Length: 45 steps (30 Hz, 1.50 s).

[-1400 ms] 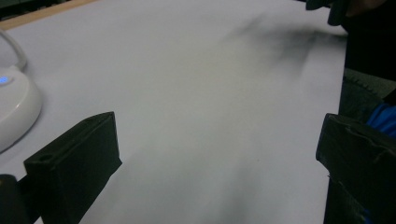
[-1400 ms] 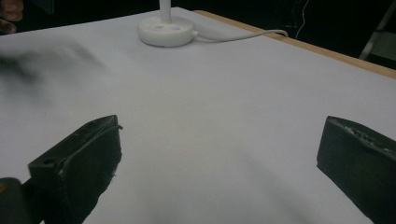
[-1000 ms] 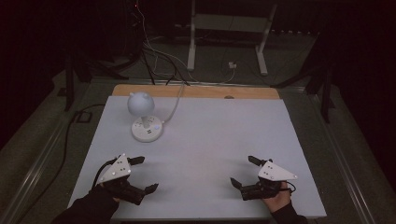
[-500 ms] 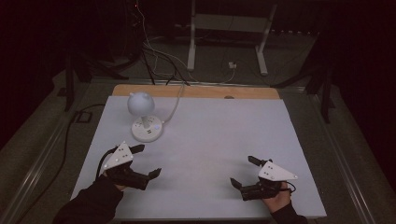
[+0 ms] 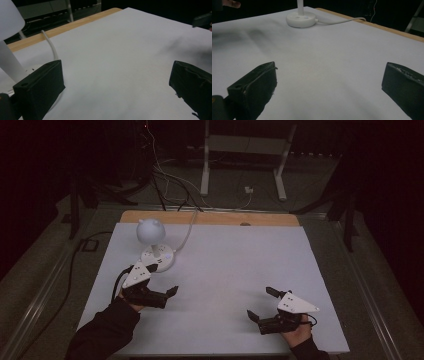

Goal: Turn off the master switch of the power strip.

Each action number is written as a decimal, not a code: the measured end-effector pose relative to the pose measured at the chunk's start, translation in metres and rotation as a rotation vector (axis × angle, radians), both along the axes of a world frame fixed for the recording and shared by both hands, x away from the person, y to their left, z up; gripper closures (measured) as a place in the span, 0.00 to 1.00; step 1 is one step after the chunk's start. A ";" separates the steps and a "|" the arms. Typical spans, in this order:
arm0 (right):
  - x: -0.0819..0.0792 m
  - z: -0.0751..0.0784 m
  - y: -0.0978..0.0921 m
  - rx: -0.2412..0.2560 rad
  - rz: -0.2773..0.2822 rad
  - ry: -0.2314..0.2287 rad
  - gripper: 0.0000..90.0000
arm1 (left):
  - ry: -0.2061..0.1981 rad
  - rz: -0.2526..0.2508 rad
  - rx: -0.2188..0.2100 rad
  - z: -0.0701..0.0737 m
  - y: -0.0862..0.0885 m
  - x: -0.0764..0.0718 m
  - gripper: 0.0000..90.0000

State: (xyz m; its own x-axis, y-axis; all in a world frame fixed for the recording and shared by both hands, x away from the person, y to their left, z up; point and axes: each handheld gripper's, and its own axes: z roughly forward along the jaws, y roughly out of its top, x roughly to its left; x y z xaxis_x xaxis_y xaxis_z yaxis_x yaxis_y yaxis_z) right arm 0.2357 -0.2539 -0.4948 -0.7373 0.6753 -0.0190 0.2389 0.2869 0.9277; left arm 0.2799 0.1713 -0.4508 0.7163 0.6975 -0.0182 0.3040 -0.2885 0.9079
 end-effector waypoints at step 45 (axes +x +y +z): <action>0.002 -0.002 -0.001 0.012 0.016 0.015 0.00 | 0.039 0.314 0.073 -0.034 -0.029 0.068 0.00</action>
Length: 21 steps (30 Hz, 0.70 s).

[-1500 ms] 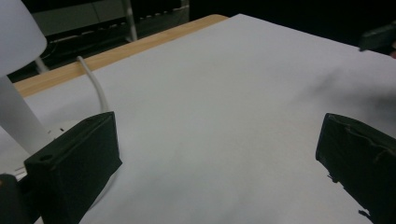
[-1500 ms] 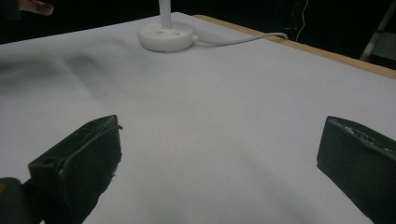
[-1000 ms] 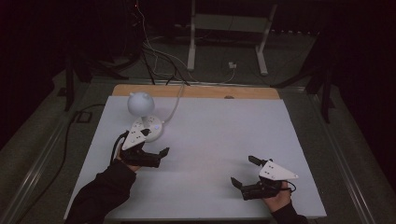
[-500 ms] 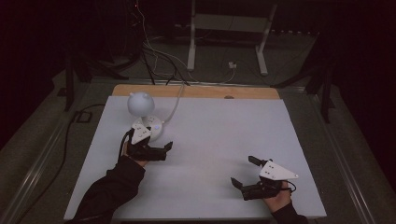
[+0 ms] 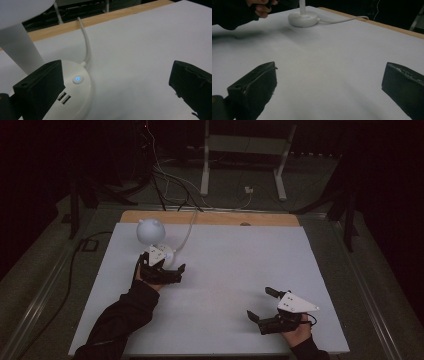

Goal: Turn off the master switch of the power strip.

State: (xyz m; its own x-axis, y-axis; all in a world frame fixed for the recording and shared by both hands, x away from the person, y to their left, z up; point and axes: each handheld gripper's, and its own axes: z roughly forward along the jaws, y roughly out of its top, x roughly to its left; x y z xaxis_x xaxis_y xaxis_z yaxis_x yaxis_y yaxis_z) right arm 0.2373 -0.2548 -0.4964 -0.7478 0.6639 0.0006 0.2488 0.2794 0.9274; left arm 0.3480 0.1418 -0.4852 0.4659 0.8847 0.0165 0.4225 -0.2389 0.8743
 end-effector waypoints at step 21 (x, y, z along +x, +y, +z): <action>0.001 0.000 -0.001 0.012 -0.001 0.003 0.00 | -0.029 0.052 0.071 -0.007 -0.001 0.011 0.51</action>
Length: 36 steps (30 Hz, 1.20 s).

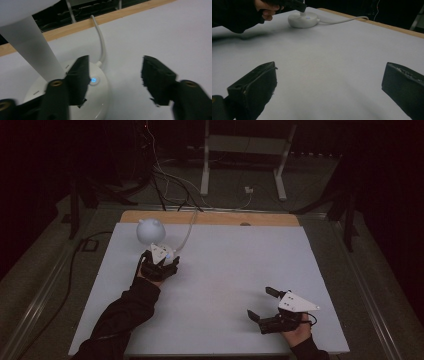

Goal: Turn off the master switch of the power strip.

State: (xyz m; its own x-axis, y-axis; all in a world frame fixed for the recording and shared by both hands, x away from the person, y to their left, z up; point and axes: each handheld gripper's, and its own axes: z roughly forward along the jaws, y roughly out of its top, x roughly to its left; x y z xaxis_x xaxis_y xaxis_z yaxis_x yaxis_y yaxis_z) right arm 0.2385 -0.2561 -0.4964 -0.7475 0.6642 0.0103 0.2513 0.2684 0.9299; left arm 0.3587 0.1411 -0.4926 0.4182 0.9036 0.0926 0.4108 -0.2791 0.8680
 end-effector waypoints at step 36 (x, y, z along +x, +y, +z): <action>0.000 -0.001 0.001 0.004 0.009 0.011 0.00 | -0.020 0.028 0.260 -0.023 -0.007 0.024 1.00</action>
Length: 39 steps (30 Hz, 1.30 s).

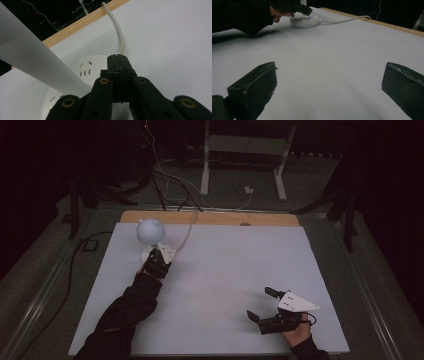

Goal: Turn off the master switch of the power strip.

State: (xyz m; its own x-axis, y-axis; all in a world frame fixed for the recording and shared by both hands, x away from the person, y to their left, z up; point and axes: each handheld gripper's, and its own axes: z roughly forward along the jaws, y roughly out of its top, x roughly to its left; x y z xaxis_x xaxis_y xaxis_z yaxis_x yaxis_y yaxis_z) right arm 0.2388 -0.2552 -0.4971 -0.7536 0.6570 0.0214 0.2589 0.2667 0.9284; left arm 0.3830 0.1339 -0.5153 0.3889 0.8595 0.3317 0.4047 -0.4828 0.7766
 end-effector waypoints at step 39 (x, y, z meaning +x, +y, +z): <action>0.000 -0.001 0.003 -0.017 0.012 0.006 0.00 | 0.048 -0.027 0.055 -0.003 0.002 0.005 1.00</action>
State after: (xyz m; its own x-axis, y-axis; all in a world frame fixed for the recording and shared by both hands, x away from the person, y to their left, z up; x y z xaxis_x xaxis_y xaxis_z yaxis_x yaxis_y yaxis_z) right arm 0.2388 -0.2523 -0.4981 -0.7616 0.6479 0.0148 0.2609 0.2857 0.9221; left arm 0.3885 0.1362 -0.5184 0.4282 0.8297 0.3582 0.4272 -0.5351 0.7288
